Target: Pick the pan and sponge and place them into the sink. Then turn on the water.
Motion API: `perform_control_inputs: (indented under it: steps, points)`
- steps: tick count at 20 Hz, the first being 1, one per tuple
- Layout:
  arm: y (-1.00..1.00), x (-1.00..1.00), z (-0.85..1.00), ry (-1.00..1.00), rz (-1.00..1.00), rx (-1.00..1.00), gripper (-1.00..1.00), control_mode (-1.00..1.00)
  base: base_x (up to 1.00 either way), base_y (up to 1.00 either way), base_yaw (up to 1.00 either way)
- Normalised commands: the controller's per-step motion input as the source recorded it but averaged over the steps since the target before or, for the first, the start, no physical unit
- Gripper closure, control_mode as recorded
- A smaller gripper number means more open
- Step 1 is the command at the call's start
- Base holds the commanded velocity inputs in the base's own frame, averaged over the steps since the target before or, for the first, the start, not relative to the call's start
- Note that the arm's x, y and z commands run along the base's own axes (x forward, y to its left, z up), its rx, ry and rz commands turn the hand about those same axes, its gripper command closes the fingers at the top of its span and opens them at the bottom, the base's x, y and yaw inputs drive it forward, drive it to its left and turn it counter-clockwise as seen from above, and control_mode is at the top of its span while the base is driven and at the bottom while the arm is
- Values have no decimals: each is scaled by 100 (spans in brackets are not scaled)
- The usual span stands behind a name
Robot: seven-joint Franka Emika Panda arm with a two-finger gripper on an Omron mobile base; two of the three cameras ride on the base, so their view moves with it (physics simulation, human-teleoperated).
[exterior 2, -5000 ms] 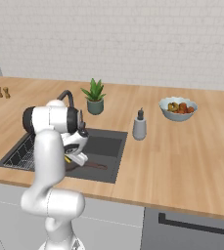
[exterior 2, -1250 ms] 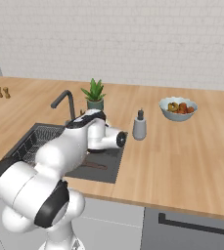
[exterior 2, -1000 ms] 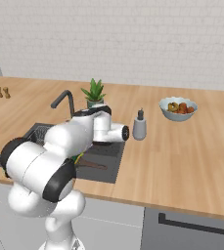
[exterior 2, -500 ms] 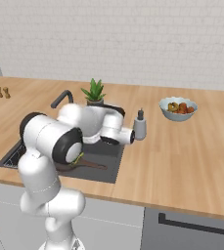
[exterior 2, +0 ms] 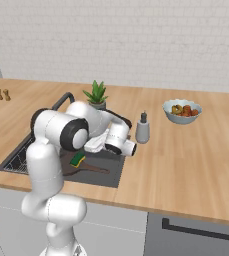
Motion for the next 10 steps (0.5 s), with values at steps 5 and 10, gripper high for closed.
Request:
perform_control_inputs:
  steps: [5,10]
  points:
    - [25,25,0,-13,-5,0,-100,-100,0,0,0]
    - [15,26,6,-16,-10,0,-100,-100,0,0,0]
